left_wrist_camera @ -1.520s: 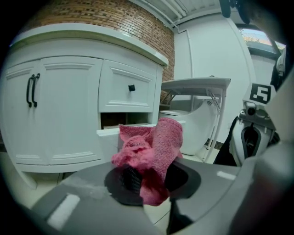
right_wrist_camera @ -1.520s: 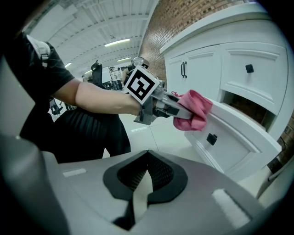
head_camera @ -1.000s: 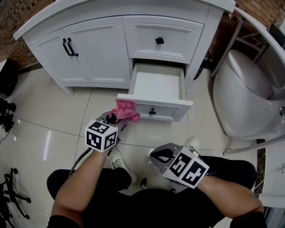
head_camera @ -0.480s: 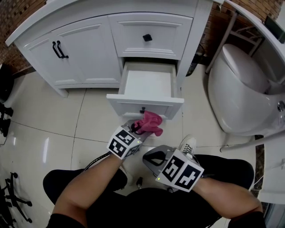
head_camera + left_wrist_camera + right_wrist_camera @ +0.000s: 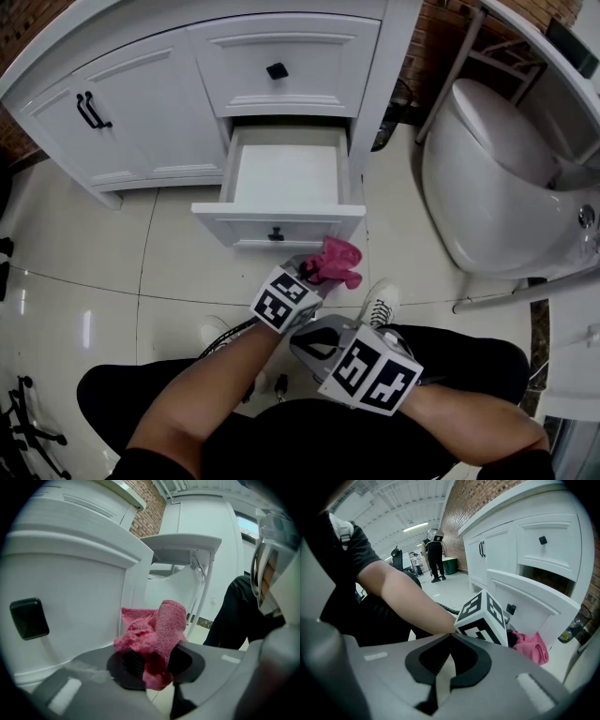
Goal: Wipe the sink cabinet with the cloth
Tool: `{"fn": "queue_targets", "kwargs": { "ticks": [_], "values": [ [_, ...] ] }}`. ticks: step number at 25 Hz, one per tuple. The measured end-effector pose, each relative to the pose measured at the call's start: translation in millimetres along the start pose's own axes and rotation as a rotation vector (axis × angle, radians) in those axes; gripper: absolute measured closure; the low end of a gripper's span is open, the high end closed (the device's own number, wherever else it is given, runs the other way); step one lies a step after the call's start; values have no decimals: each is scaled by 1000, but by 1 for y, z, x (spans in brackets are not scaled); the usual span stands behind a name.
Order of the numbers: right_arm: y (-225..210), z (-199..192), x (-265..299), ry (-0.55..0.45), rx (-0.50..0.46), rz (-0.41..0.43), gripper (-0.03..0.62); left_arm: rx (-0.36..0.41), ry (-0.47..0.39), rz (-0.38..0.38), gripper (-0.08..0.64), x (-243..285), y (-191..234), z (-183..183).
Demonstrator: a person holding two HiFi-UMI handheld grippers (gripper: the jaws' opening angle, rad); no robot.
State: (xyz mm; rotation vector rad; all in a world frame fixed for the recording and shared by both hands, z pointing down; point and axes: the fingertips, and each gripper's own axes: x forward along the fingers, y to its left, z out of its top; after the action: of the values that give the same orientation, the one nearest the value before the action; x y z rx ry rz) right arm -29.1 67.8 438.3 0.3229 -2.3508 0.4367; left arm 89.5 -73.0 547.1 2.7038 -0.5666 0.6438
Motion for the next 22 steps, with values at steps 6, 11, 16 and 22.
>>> {"fn": "queue_targets", "kwargs": {
  "ticks": [6, 11, 16, 22],
  "values": [
    [-6, -5, 0, 2, 18, -2, 586, -37, -32, 18, 460, 3, 9, 6],
    [-5, -4, 3, 5, 17, 1, 586, -59, -53, 34, 460, -4, 17, 3],
    [-7, -5, 5, 13, 17, -3, 586, -85, -36, 75, 460, -19, 29, -11],
    [-4, 0, 9, 18, 2, -3, 586, -126, -40, 145, 460, -41, 51, -24]
  ]
}}
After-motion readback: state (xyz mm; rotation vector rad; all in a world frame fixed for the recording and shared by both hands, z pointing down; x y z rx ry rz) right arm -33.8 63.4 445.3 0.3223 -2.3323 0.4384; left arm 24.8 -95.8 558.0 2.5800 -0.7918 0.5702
